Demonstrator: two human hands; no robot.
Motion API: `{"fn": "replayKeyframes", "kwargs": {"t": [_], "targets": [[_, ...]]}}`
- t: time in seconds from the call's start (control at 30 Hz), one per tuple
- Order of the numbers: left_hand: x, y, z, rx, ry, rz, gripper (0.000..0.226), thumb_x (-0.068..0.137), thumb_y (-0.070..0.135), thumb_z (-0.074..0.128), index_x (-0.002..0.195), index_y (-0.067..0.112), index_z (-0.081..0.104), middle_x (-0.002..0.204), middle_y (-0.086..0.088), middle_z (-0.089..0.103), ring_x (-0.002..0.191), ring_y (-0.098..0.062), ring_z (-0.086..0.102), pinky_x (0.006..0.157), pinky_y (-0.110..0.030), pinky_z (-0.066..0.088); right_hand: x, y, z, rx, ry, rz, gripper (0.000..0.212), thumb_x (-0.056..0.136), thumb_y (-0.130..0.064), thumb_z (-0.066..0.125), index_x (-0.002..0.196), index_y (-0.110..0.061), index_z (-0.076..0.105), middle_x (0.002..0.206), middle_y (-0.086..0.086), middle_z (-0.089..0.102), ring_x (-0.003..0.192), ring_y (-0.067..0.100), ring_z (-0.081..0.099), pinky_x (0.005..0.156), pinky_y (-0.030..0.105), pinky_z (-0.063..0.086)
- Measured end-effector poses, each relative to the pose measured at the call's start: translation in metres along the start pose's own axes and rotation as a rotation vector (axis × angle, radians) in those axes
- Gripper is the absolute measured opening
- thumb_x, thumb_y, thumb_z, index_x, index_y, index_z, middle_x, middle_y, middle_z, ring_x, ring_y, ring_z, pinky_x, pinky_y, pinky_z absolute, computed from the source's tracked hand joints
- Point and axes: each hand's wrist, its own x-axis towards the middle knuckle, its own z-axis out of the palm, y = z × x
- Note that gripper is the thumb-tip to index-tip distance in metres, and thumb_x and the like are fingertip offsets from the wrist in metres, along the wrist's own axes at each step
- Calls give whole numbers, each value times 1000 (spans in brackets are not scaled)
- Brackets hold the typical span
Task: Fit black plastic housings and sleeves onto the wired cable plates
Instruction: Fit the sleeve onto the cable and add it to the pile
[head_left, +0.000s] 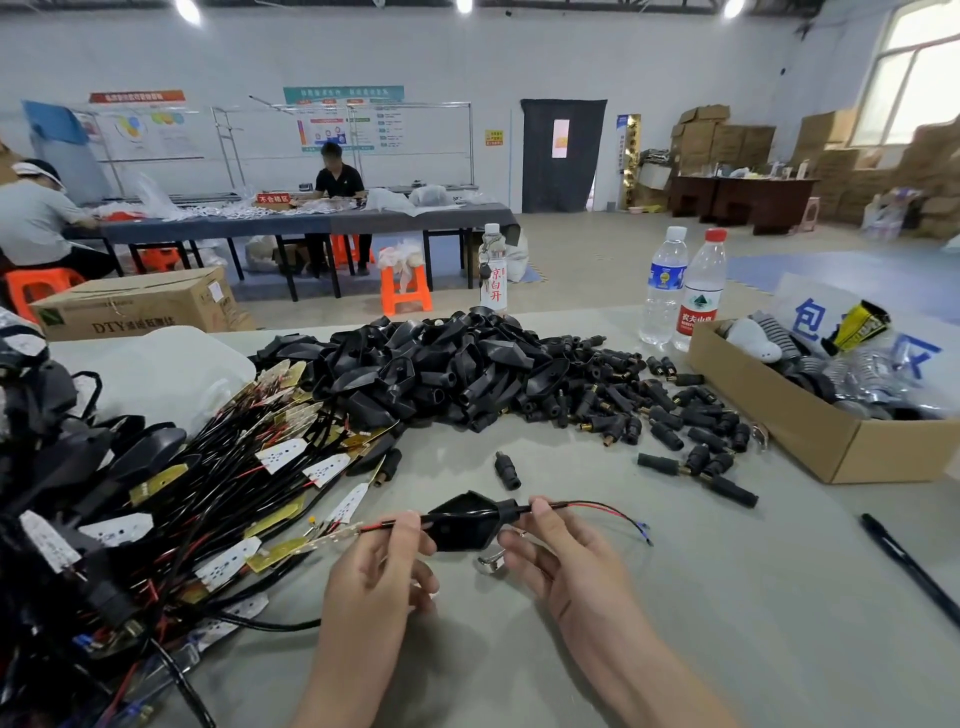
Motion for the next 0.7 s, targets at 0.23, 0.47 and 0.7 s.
{"fn": "replayKeyframes", "kwargs": {"t": [0.23,0.47,0.7], "targets": [[-4,-4,3,137,-95,79,30,86,53,56,76,31,73,61,-8,65,52,-14,59,51,-21,48,1,8,1,-152,-54,-3,27,82,-26,70,99,-5,65,101,19,74,89,26,72,70,35,61],[8,2,-15,-250,-177,-96,45,74,53,72,98,16,77,83,-12,67,59,-20,59,50,-32,47,8,-3,-9,-118,92,-125,21,96,-23,60,102,-3,61,95,15,75,89,34,74,64,30,60],[17,-6,-18,-363,-58,-267,47,79,43,66,107,6,66,81,-15,69,57,-21,63,47,-31,53,11,-10,-14,-192,102,-180,22,100,-25,55,106,-5,59,95,15,75,87,34,74,63,29,59]]}}
